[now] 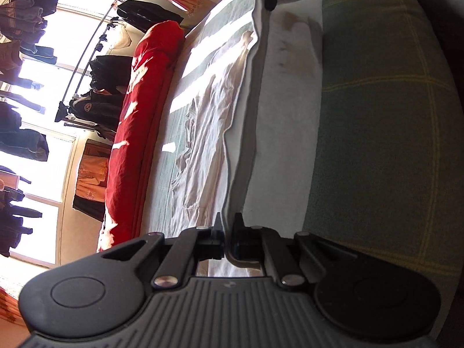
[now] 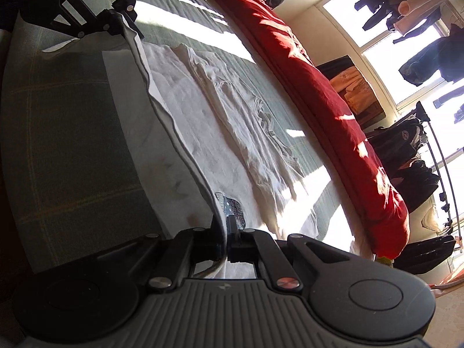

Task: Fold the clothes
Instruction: 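Lift the hem with both tools and carry it over toward the collar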

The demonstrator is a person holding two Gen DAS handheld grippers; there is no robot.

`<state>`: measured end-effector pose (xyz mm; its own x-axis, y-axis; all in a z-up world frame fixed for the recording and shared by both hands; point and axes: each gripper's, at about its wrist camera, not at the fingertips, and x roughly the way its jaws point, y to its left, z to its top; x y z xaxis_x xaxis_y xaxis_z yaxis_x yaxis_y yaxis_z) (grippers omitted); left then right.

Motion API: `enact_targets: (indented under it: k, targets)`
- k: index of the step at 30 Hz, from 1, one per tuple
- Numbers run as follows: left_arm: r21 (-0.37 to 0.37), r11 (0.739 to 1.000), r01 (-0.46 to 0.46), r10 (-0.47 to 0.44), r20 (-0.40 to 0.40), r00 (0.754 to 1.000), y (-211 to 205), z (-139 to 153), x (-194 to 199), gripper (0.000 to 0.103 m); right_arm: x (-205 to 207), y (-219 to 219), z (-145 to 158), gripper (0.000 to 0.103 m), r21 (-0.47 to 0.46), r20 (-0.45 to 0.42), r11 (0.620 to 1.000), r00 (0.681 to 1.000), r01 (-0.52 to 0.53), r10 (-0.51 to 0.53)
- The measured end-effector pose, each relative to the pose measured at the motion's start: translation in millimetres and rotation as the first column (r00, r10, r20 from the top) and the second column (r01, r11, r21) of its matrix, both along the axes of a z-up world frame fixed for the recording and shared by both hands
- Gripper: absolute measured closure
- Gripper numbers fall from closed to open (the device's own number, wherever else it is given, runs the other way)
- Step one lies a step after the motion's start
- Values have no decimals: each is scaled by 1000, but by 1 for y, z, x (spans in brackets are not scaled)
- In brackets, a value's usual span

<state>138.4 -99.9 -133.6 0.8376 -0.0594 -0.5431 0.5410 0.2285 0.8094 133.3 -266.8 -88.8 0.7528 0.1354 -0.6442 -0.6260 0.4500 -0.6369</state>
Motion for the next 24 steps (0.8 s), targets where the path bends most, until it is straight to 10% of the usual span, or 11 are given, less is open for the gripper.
enact_targets:
  k: [24]
  targets:
    - [-106,986,-127,136,83,987,-11,14,186,99,194,8,2,100,85,154,983,973,161,-173]
